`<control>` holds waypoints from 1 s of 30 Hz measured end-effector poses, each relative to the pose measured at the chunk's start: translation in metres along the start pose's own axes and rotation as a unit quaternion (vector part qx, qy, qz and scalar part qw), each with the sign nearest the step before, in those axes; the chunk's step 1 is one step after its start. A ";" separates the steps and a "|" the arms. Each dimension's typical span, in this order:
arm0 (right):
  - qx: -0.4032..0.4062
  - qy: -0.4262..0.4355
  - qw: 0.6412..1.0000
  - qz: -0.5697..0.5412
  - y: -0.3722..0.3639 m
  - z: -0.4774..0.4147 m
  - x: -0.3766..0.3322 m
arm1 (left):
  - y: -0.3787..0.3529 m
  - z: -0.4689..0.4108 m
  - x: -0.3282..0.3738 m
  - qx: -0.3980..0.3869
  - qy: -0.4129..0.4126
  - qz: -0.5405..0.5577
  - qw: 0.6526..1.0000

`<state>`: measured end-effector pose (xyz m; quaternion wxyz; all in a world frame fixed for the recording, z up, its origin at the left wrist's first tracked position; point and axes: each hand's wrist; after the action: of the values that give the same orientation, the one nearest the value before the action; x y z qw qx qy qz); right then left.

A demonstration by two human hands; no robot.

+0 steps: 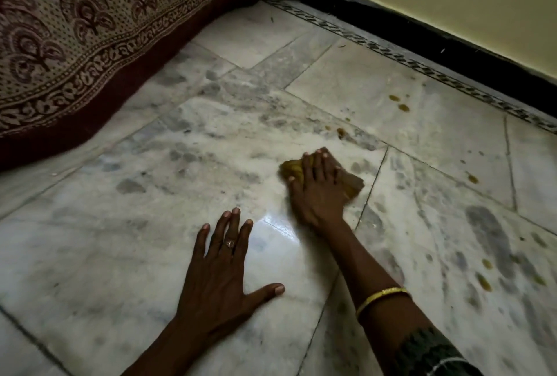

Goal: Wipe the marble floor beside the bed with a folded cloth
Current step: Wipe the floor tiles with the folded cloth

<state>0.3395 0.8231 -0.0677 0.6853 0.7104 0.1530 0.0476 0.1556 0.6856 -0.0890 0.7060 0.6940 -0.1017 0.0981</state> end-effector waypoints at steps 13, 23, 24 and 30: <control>-0.016 -0.059 0.998 0.002 0.001 0.045 0.010 | 0.001 0.002 0.000 -0.004 0.022 -0.012 1.000; -0.024 0.101 0.994 -0.027 0.001 0.147 -0.033 | 0.003 0.007 -0.001 -0.015 0.015 -0.034 0.999; -0.019 0.098 0.995 -0.022 0.004 0.164 -0.026 | 0.004 0.005 -0.001 -0.020 0.018 -0.033 0.999; 0.005 -0.075 0.997 0.003 0.023 0.231 0.060 | 0.005 0.033 0.018 -0.047 0.066 -0.025 0.996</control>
<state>0.4639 0.6182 -0.0662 0.6913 0.7157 0.0995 -0.0045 0.1714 0.6523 -0.0791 0.7452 0.6544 -0.0421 0.1212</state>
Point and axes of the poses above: each hand's wrist, its own z-axis away from the middle knuckle, its own y-axis out of the back of the hand, x = y × z, and after that the axes turned 14 degrees about y, right-handed
